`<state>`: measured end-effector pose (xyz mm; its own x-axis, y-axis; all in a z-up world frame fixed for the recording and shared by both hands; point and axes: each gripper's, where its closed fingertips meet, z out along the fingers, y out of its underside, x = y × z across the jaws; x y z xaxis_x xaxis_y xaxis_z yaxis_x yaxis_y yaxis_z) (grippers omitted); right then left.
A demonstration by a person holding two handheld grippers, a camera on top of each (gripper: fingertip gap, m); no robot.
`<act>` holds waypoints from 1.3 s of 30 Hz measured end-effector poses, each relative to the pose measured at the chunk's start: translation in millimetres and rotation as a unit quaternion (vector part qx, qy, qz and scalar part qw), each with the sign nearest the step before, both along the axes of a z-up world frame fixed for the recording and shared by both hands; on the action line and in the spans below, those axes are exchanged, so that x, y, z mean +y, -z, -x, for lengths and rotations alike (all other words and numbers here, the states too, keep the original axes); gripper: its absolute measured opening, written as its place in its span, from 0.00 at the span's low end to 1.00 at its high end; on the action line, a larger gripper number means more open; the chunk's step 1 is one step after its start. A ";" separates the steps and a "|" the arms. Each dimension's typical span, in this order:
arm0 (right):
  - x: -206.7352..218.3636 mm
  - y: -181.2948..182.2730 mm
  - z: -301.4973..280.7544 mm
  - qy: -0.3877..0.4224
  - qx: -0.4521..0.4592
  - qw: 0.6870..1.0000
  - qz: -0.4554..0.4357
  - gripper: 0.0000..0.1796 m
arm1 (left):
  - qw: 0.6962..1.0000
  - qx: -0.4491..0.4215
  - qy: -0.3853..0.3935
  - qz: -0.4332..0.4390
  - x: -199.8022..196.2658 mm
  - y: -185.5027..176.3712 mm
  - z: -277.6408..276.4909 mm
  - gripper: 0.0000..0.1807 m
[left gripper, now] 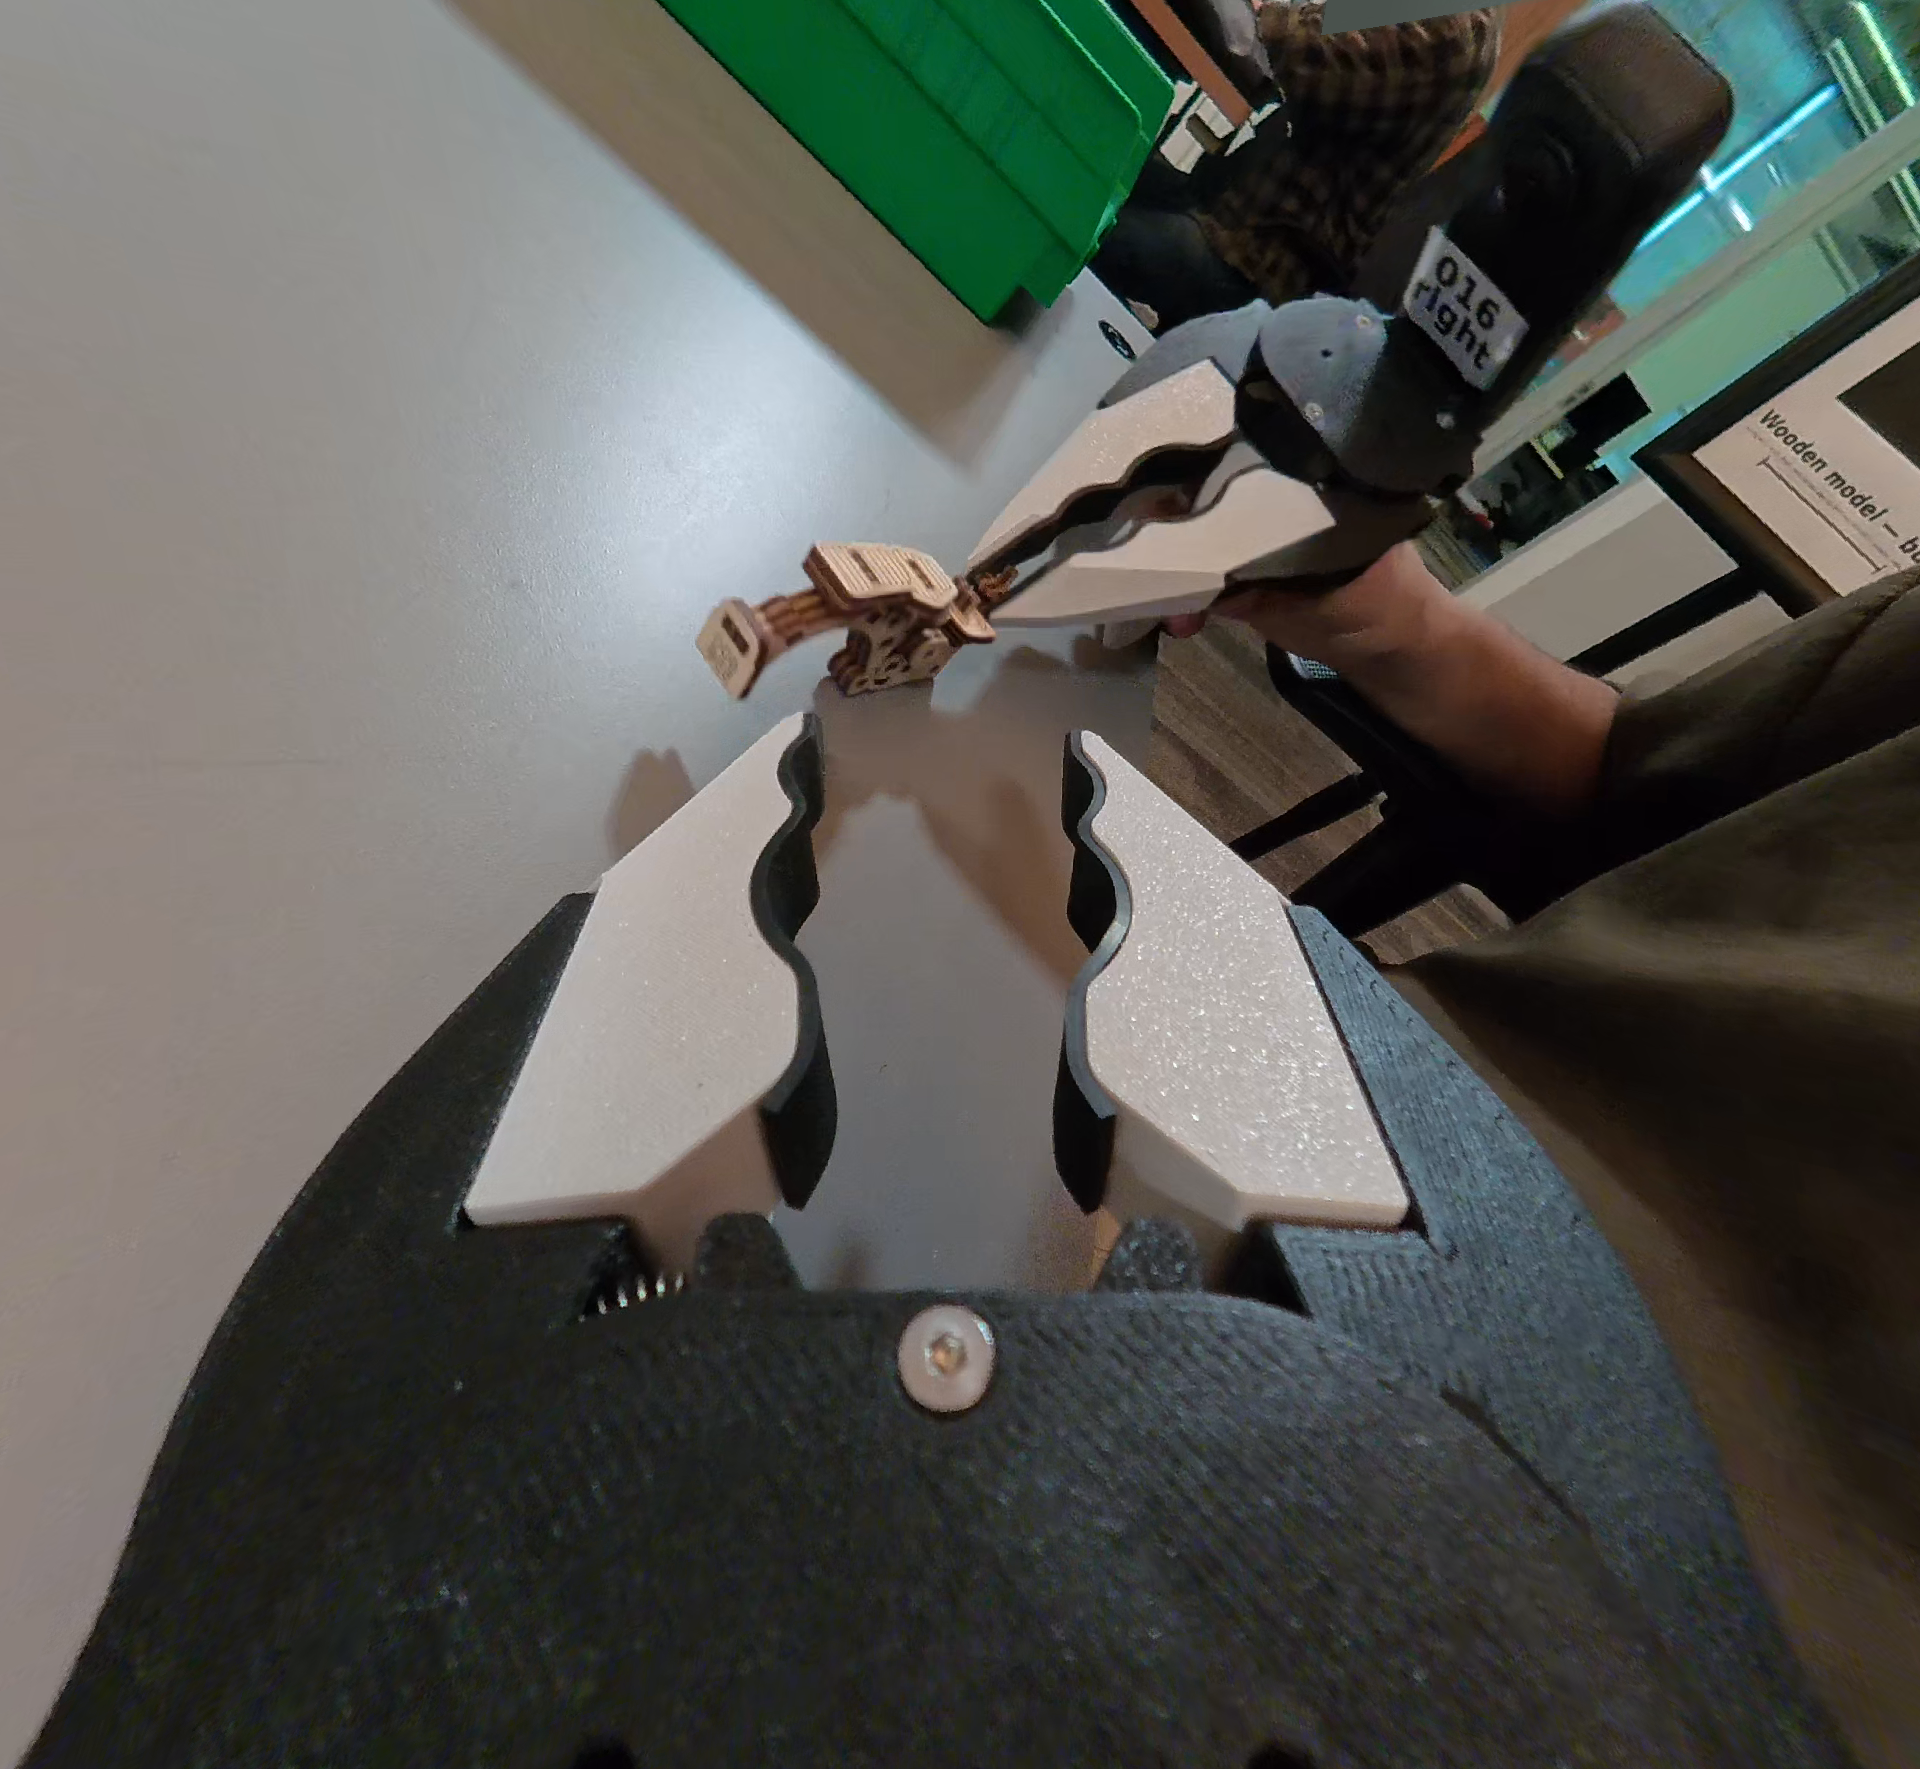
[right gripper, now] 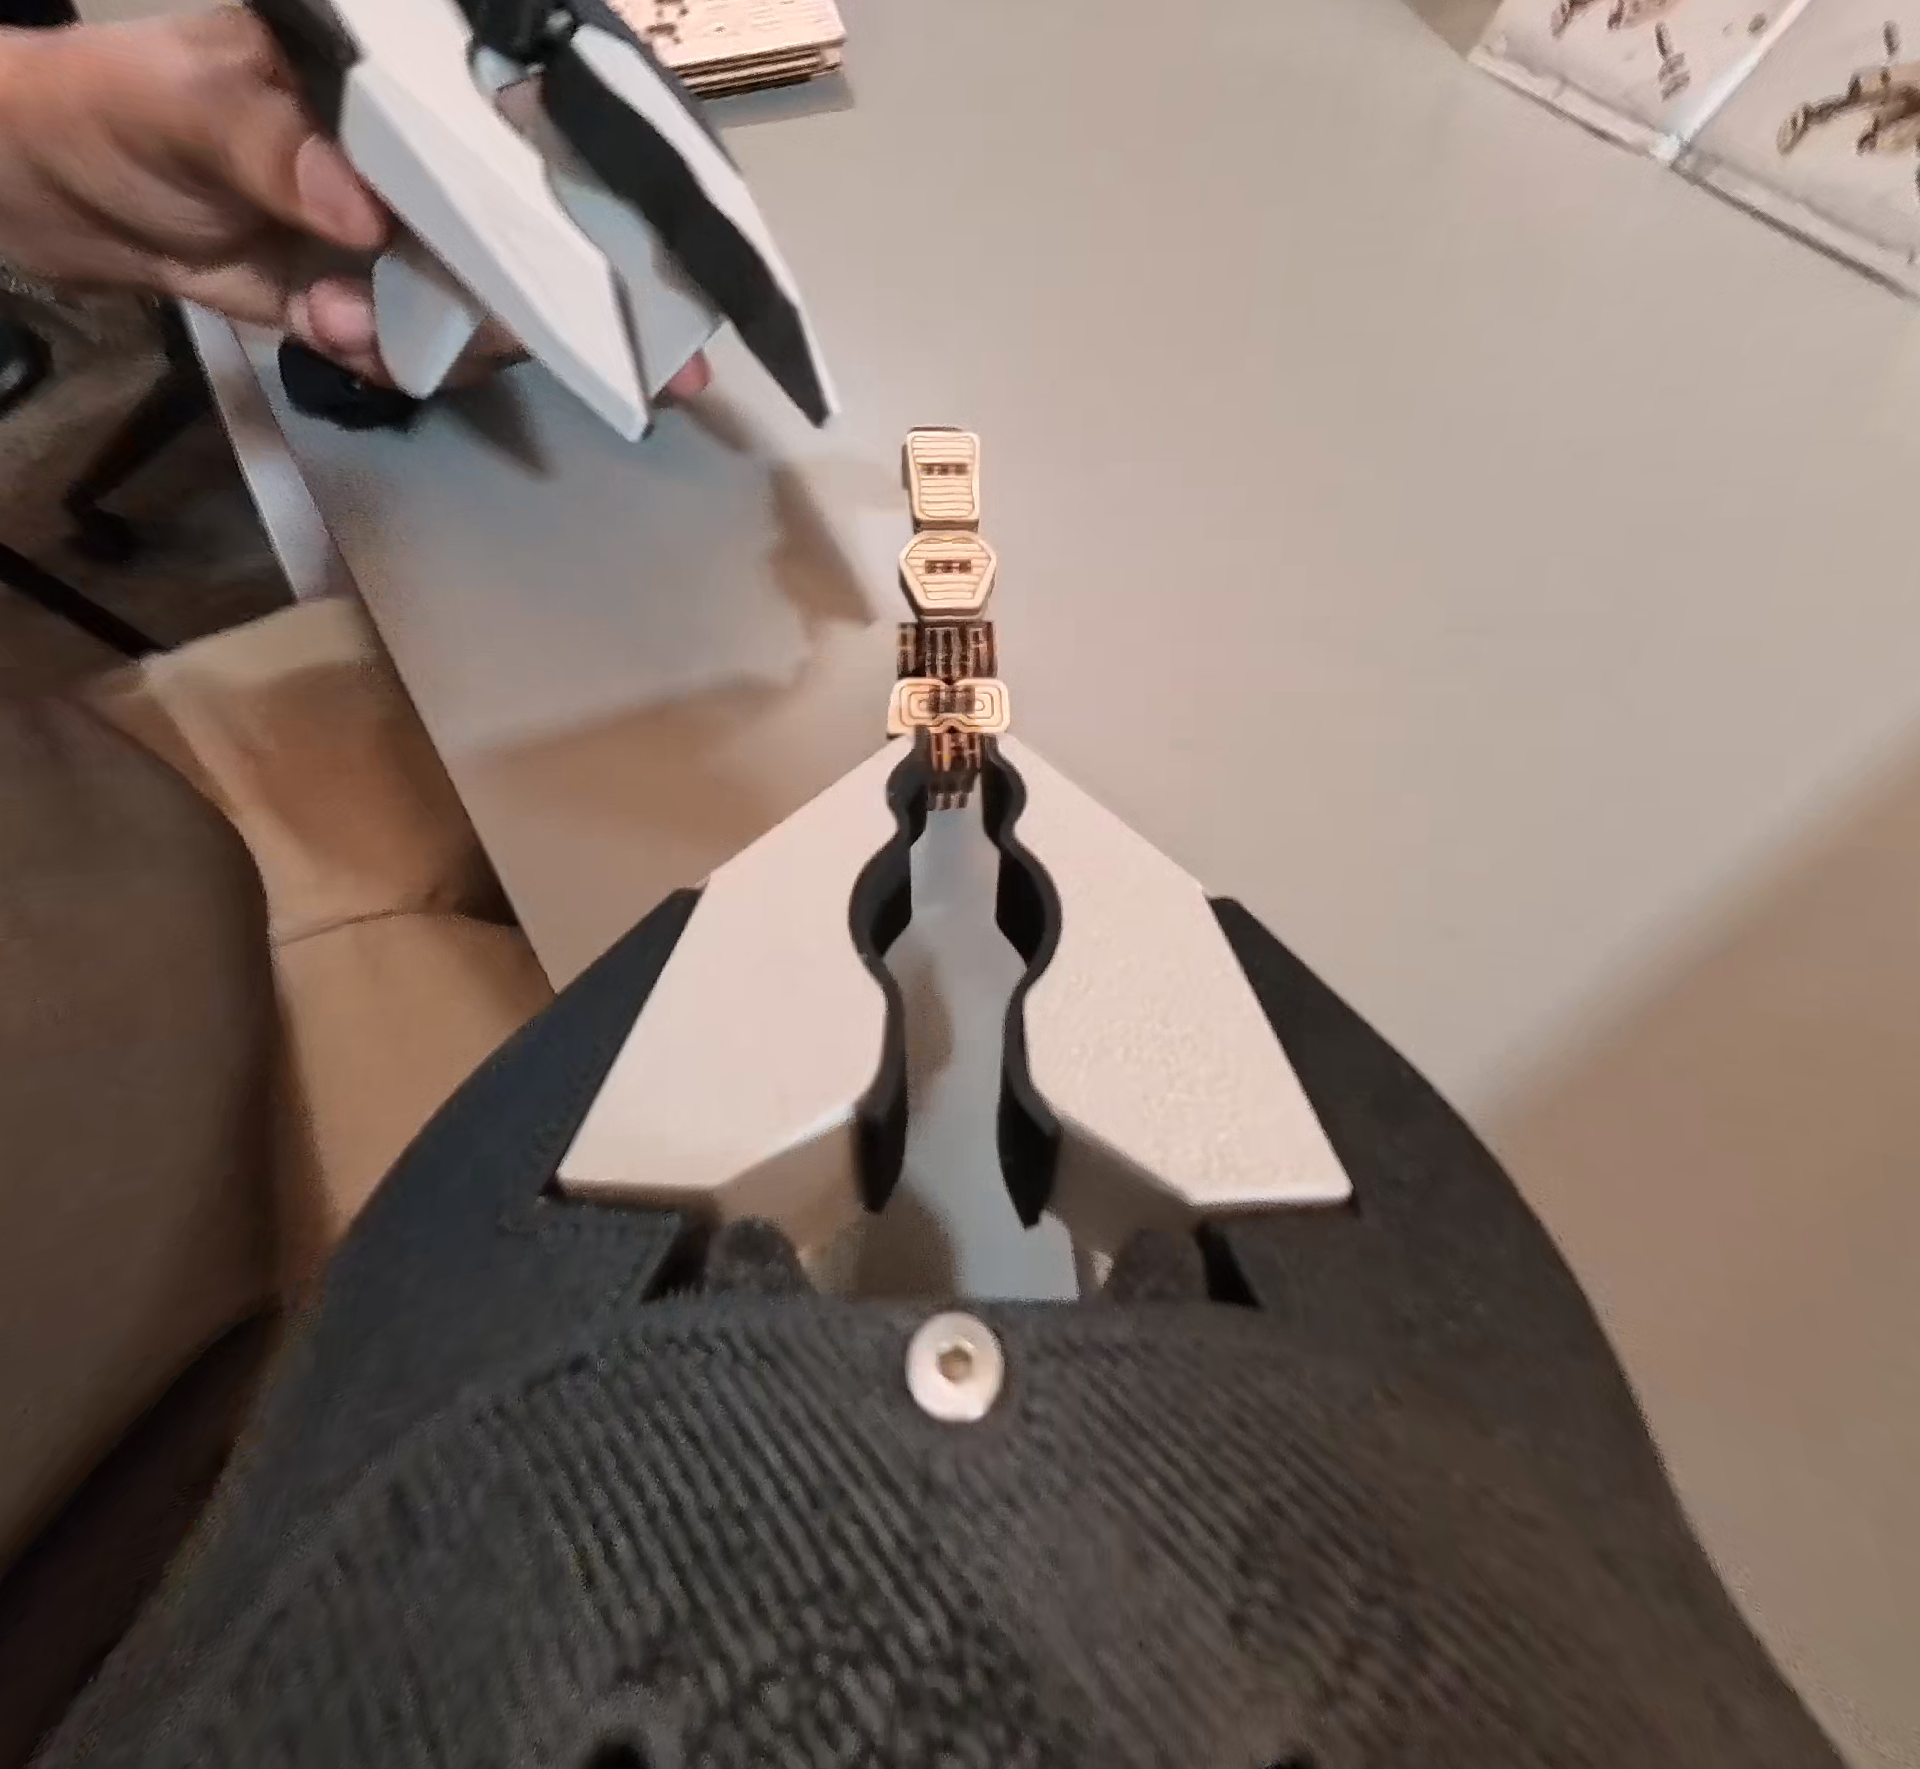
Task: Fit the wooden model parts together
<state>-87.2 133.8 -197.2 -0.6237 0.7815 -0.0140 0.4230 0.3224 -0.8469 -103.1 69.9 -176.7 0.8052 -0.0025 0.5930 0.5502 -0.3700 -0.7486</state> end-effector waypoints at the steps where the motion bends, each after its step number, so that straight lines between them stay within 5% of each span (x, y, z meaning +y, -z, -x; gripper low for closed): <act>1: 2.9 0.1 1.0 0.011 -0.013 1.000 0.016 0.04 | 1.000 -0.001 -0.001 -0.001 0.0 -0.1 -0.2 0.24; 5: 14.3 1.1 4.0 0.059 -0.078 0.989 0.107 0.04 | 1.000 -0.008 0.007 0.001 1.3 0.7 -5.6 0.24; 12: 30.5 0.6 6.1 0.114 -0.193 0.922 0.317 0.04 | 1.000 0.001 0.014 0.006 2.8 1.7 -10.3 0.24; 30: 28.5 2.6 5.4 0.114 -0.185 0.931 0.291 0.04 | 1.000 -0.001 0.014 0.009 3.2 2.8 -10.1 0.24; 39: 40.2 10.4 6.3 0.151 -0.235 0.895 0.347 0.05 | 1.000 -0.002 0.014 0.010 3.2 2.9 -10.0 0.24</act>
